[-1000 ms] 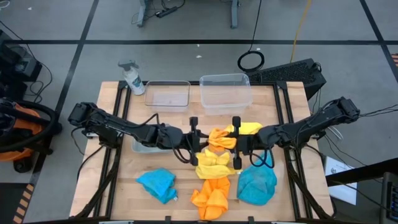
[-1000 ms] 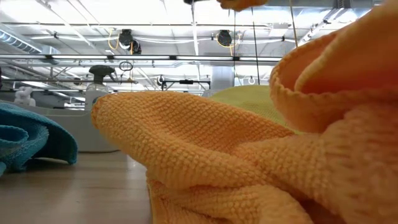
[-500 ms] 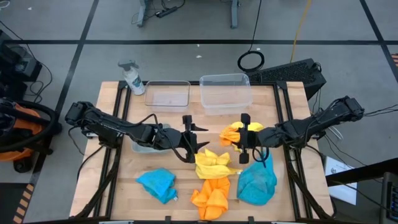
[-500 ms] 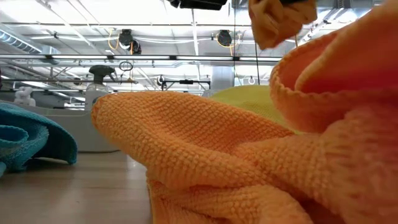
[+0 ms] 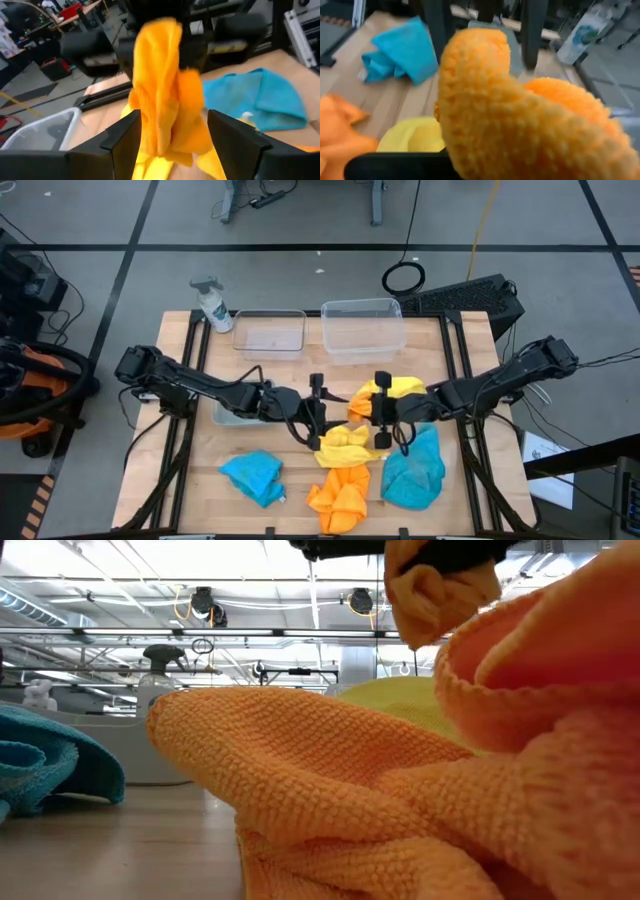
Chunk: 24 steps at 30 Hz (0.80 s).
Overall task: Sort microfiber towel by color & place in baskets
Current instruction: Put the top orange towel into the left transparent bin
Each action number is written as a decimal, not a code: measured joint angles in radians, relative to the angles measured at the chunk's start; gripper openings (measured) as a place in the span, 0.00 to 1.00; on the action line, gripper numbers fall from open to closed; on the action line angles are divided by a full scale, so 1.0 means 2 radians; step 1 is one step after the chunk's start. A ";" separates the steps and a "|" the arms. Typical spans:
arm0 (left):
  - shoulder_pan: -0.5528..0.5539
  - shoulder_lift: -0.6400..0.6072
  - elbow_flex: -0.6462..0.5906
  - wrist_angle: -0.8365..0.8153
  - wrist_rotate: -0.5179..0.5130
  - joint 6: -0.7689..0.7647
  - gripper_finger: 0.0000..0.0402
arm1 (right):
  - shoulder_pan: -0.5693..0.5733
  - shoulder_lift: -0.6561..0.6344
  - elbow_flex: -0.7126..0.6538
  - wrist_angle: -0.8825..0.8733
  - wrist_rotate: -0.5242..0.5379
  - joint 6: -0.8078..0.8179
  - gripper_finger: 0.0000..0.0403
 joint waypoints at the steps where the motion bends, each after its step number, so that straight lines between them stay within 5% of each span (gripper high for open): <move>1: 0.000 0.000 0.000 -0.005 -0.012 0.000 0.58 | 0.000 -0.001 0.000 0.010 0.001 -0.007 0.12; 6: 0.002 -0.014 0.000 -0.054 -0.118 -0.024 0.58 | 0.007 -0.050 0.000 0.011 0.003 -0.039 0.12; 13: 0.001 -0.020 0.000 -0.029 -0.125 -0.043 0.58 | 0.008 -0.123 -0.029 0.046 -0.025 -0.072 0.12; 20: 0.010 -0.012 0.000 0.027 -0.010 -0.080 0.58 | 0.007 -0.169 -0.154 0.226 -0.057 -0.102 0.12; 24: 0.022 0.005 0.000 0.065 -0.001 -0.077 0.58 | -0.003 -0.172 -0.228 0.402 -0.057 -0.125 0.12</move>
